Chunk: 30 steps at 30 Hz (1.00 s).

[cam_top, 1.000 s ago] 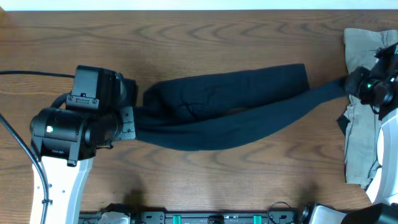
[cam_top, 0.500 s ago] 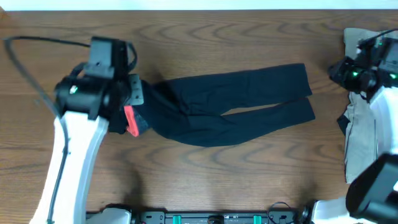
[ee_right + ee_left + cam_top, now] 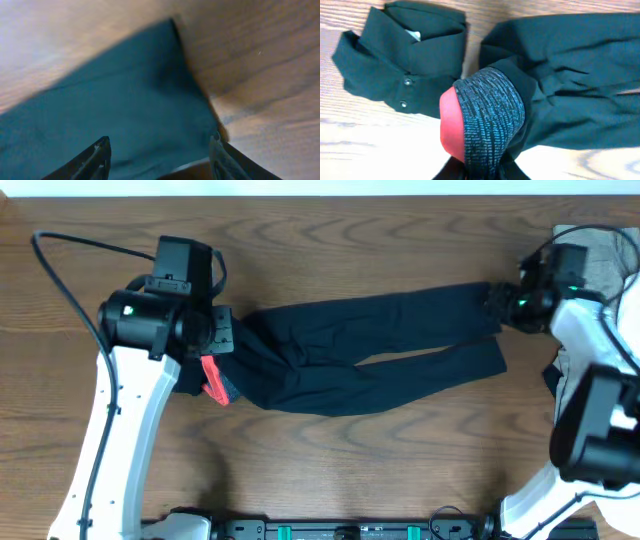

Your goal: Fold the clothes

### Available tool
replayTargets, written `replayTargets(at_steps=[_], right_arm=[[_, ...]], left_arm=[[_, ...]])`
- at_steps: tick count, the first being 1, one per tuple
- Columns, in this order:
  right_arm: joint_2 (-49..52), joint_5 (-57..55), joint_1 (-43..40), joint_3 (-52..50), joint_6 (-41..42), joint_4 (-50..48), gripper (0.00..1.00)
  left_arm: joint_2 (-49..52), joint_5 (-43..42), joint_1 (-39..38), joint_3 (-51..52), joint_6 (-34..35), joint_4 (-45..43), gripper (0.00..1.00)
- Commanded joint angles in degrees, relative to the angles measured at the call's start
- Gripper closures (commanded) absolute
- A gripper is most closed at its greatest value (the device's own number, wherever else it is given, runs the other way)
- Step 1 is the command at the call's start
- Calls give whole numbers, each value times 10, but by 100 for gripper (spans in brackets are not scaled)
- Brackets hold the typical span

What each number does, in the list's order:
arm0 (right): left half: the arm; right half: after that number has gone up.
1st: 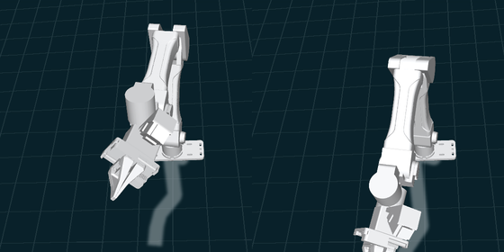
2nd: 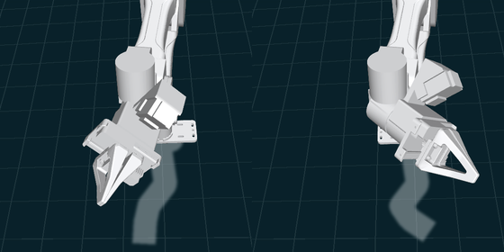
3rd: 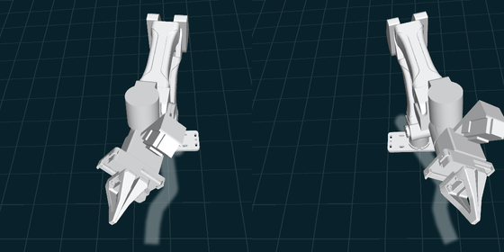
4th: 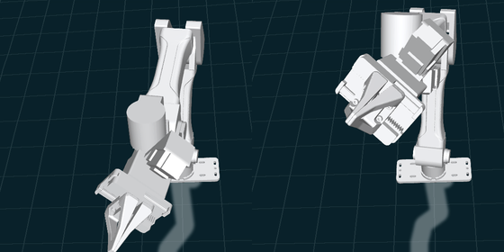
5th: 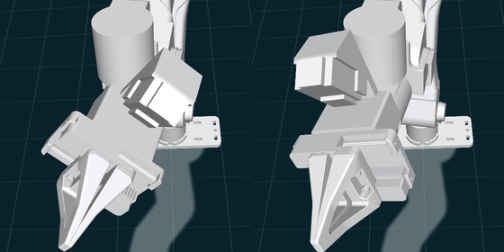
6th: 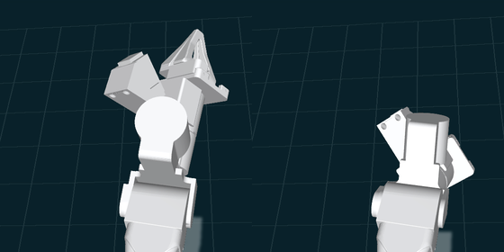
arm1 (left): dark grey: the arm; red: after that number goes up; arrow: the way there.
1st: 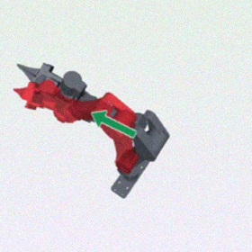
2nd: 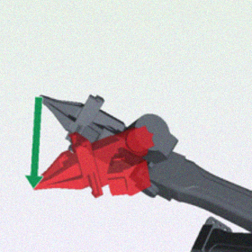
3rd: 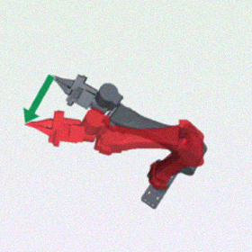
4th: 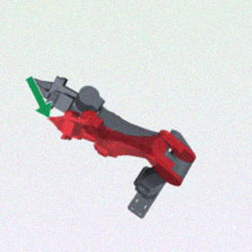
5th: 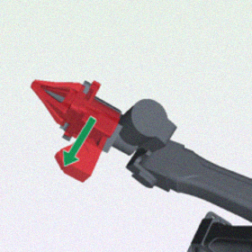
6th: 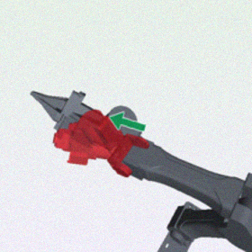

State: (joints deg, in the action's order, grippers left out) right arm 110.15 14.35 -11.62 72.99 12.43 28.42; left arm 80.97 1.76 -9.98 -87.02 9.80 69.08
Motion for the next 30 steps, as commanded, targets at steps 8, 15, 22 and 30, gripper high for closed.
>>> replayTargets(at_steps=[8,15,22,30], right_arm=[[67,-87,23,0,13,-28,53],[84,-155,30,0,23,-29,90],[84,-255,1,18,20,-58,99],[84,-240,-56,78,16,-26,99]], left_arm=[[-89,-46,-1,-11,3,33,74],[-135,-46,-1,-11,4,70,74],[-167,-46,-1,-11,4,77,73],[-170,-55,-1,-11,13,82,65]])
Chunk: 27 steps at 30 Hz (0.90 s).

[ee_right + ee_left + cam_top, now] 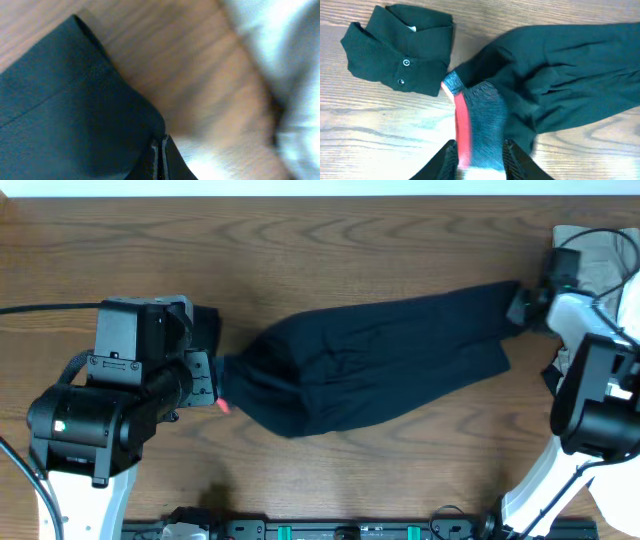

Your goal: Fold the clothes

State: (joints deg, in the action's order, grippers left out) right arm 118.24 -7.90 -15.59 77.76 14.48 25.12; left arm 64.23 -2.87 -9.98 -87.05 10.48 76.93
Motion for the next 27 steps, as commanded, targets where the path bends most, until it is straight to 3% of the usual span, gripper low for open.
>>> replayTargets(at_steps=[1,8,10,11,13,15,19,27], right_arm=[[3,-17,-22,39,-4,17,99],[3,-17,-49,97,-15,75,98],[3,-9,-54,123,-15,101,93],[3,1,-56,141,-15,121,83],[3,28,-60,175,-14,158,50],[3,68,-63,211,-14,196,35],[3,133,-63,266,-14,263,33],[3,261,-52,282,-29,339,45]], left_arm=[[-3,-10,-1,-10,6,5,64],[-3,-10,-1,-10,5,22,56],[-1,-10,-1,-10,5,18,54],[2,-10,-1,-10,5,14,54],[14,-10,-1,-10,5,9,54],[34,-12,-1,-10,5,2,54],[92,-63,-1,-10,-30,-23,62],[275,-73,-1,-10,-76,-63,87]])
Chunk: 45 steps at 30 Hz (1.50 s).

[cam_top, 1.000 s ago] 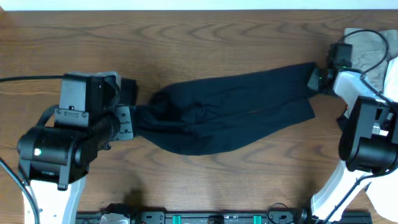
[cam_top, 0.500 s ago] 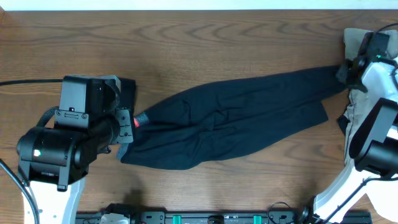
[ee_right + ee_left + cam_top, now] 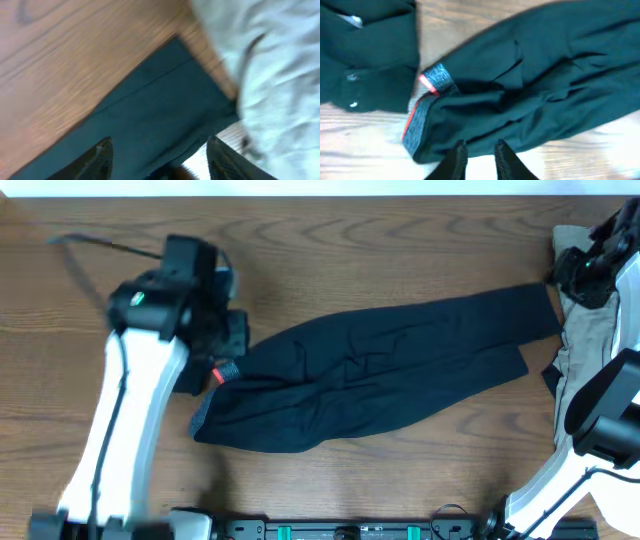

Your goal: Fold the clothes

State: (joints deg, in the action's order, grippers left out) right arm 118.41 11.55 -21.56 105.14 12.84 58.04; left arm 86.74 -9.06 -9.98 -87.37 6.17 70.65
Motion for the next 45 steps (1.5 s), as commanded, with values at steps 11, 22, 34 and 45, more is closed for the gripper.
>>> replayTargets(at_steps=[11,22,34,45], right_arm=[[1,69,21,8,-37,51,46],[1,69,21,8,-37,56,49],[1,69,22,8,-16,56,55],[1,58,72,8,-13,75,58]], left_arm=[[263,-38,-12,-7,-75,-71,94],[357,-38,-13,-5,-81,-132,94],[429,-19,0,-5,-114,-316,93],[436,-20,55,-77,46,-547,91]])
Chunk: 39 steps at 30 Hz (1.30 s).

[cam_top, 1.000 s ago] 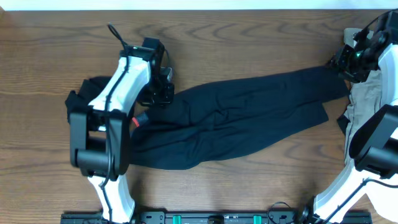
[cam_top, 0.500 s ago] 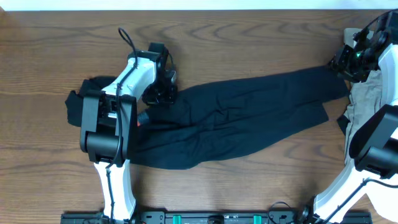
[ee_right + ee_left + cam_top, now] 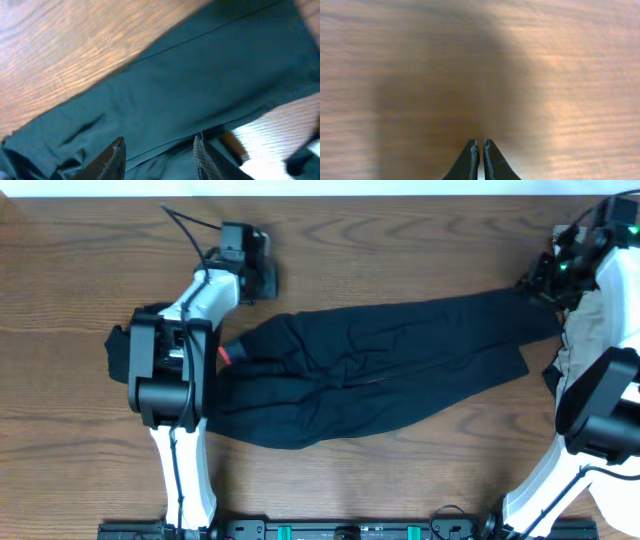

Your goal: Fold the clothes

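Observation:
The black pants lie flat across the table, legs pointing right. The grey waistband with its red lining is at the left end. My left gripper is past the far edge of the waist. In its wrist view the left gripper is shut on nothing, with only bare wood below. My right gripper hovers at the leg ends. Seen from the wrist, the right gripper is open, with dark pant-leg cloth under it.
A folded black shirt lies at the left, partly under my left arm. A pile of light grey and beige clothes sits at the right edge, touching the pant cuffs. Wooden table runs along the far side.
My left gripper has gone from just over the waistband to bare wood beyond the pants, and is shut. My right gripper stays open, now over more of the leg. The pants have hardly moved.
First my left gripper held the waistband while the right stood open over a cuff. Then both were shut on the pants, which bunched at the waist. Later the pants lay stretched and further right, both grippers off them. Now the left has drawn away.

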### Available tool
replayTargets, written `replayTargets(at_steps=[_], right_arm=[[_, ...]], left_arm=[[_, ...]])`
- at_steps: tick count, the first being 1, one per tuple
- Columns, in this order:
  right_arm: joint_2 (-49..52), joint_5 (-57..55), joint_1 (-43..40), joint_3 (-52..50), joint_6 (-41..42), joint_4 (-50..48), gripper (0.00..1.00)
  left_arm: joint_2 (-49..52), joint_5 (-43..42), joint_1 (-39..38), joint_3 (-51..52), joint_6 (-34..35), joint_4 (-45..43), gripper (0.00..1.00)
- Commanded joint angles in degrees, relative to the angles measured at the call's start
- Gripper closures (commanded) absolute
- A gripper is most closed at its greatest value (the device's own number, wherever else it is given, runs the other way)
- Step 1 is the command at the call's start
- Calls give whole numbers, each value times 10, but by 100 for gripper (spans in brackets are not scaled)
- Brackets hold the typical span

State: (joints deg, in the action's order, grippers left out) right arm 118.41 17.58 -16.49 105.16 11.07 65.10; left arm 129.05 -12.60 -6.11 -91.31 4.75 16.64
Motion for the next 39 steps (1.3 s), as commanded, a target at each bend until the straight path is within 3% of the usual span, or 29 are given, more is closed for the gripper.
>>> replayTargets(at_steps=[1,4,9,14,16,23,36,37,39], right_arm=[[1,-7,28,8,4,5,57],[1,-23,46,8,-7,6,55],[1,-44,50,8,-6,0,53],[1,-39,48,8,-18,1,41],[1,-39,48,8,-18,3,39],[1,-38,48,8,-17,6,39],[1,-39,48,8,-18,19,40],[1,-38,48,8,-17,19,40],[1,-38,48,8,-17,18,41]], left_arm=[[12,7,22,-61,66,-2,91],[11,-80,35,-139,65,69,91],[3,-110,38,-268,11,338,87],[-8,-107,26,-281,-68,529,72],[-8,-107,22,-261,-93,562,69],[-8,-49,22,-154,-103,512,66],[-8,-47,21,-18,-111,382,67],[-8,-47,20,-12,-112,381,71],[-8,-47,16,-8,-112,381,89]])
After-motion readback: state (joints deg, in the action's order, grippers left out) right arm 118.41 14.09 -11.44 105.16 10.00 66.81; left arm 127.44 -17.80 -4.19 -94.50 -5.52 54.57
